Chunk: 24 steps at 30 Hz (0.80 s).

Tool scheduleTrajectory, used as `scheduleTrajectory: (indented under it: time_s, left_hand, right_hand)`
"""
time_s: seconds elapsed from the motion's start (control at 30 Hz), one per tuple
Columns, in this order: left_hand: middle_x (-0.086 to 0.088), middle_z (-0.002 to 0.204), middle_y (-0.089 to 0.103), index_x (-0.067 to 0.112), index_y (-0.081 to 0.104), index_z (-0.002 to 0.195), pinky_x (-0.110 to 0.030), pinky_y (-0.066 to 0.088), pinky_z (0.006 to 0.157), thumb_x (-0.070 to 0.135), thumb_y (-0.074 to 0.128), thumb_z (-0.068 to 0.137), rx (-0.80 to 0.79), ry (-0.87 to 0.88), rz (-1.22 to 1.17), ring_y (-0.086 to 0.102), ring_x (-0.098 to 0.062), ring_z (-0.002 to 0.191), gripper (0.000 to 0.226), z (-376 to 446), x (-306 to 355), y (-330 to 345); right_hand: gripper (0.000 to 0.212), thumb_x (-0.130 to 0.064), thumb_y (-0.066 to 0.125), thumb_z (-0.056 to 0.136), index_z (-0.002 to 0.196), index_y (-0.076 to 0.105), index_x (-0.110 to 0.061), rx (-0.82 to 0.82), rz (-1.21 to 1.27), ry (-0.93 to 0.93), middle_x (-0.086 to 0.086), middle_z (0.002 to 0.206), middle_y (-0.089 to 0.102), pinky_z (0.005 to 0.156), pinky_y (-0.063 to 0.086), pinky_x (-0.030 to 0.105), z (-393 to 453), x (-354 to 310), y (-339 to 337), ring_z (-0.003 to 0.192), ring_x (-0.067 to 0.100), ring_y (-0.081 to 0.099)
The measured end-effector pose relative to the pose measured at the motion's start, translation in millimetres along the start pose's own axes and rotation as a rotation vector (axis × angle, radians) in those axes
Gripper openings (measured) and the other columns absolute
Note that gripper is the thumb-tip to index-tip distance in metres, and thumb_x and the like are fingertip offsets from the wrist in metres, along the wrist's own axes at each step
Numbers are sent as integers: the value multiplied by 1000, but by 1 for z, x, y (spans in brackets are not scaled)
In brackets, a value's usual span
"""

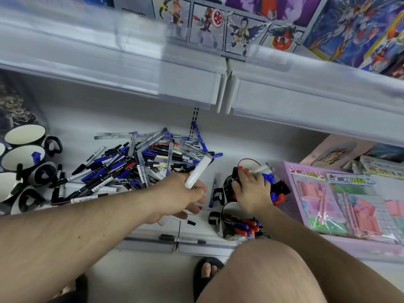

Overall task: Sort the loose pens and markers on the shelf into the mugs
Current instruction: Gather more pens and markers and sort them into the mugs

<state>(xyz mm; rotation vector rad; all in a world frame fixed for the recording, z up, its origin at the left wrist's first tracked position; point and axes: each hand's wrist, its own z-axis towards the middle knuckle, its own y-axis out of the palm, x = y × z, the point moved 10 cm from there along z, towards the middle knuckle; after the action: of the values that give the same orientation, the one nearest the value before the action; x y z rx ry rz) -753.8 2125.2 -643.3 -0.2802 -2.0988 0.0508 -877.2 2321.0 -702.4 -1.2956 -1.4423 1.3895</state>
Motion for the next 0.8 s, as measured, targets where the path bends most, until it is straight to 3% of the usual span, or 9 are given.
scheduleTrajectory:
  time_s: [0.1, 0.23, 0.3, 0.37, 0.47, 0.57, 0.67, 0.73, 0.8]
  left_hand:
    - [3, 98, 75, 22, 65, 106, -29, 57, 69, 22, 54, 100, -2, -3, 7, 71, -12, 77, 13, 1, -1, -1]
    - [0, 97, 74, 19, 63, 107, -28, 55, 60, 22, 54, 100, -7, -8, 11, 68, -12, 66, 12, 1, -1, -1]
    - [-4, 93, 73, 16, 60, 108, -23, 44, 47, 25, 54, 100, -12, -3, 24, 58, -11, 50, 14, 0, 1, 0]
    - [-4, 83, 73, 16, 59, 107, -20, 37, 42, 27, 54, 100, -11, 16, 67, 50, -11, 43, 15, -1, 5, 2]
    - [-1, 73, 67, 16, 61, 104, -20, 38, 45, 30, 57, 97, 29, 79, 160, 49, -14, 52, 15, -1, 13, -2]
    - [-1, 75, 58, 20, 61, 101, -21, 38, 46, 31, 59, 94, 28, 143, 381, 47, -13, 54, 13, -1, 18, -1]
    - [-2, 84, 58, 22, 56, 106, -24, 38, 51, 28, 53, 96, 27, 144, 527, 49, -15, 61, 12, 0, 17, 1]
    - [-4, 86, 59, 21, 55, 106, -25, 38, 51, 25, 49, 98, 25, 155, 564, 49, -15, 62, 11, -1, 19, 4]
    - [-5, 86, 60, 22, 55, 106, -24, 39, 50, 26, 51, 97, 29, 174, 575, 51, -16, 60, 10, -3, 22, 5]
  right_hand:
    - [77, -67, 10, 95, 155, -13, -24, -173, -133, 15, -2, 163, -17, 119, -5, 52, -2, 6, 24, 151, 26, -11]
    - [90, -78, 8, 88, 155, -14, -22, -266, -189, 23, -1, 162, -22, 118, -11, 54, 1, 8, 20, 149, 24, -18]
    - [86, -76, 11, 90, 157, -3, -23, -287, -185, 35, 0, 164, -15, 118, -8, 56, 3, 6, 9, 150, 25, -14]
    - [74, -68, 19, 95, 153, 27, -24, -145, -85, 23, 4, 164, 13, 118, 8, 56, 4, -7, -20, 150, 28, 10]
    - [48, -51, 33, 101, 122, 59, -17, 5, 547, 108, 6, 113, 67, 91, 47, 40, -8, -30, -66, 103, 27, 63]
    - [41, -49, 37, 103, 112, 61, -17, -234, 1061, 97, 5, 75, 69, 56, 47, 31, -36, -72, -78, 57, 20, 60]
    - [27, -39, 42, 103, 108, 60, -20, -331, 1010, -97, 3, 69, 63, 47, 41, 26, -62, -108, -85, 51, 17, 54]
    - [10, -26, 50, 101, 100, 59, -22, -282, 881, -170, 0, 68, 60, 49, 43, 27, -68, -116, -84, 51, 16, 53]
    - [12, -16, 54, 99, 92, 58, -25, -196, 893, -151, 0, 68, 61, 49, 43, 28, -65, -106, -87, 53, 17, 52]
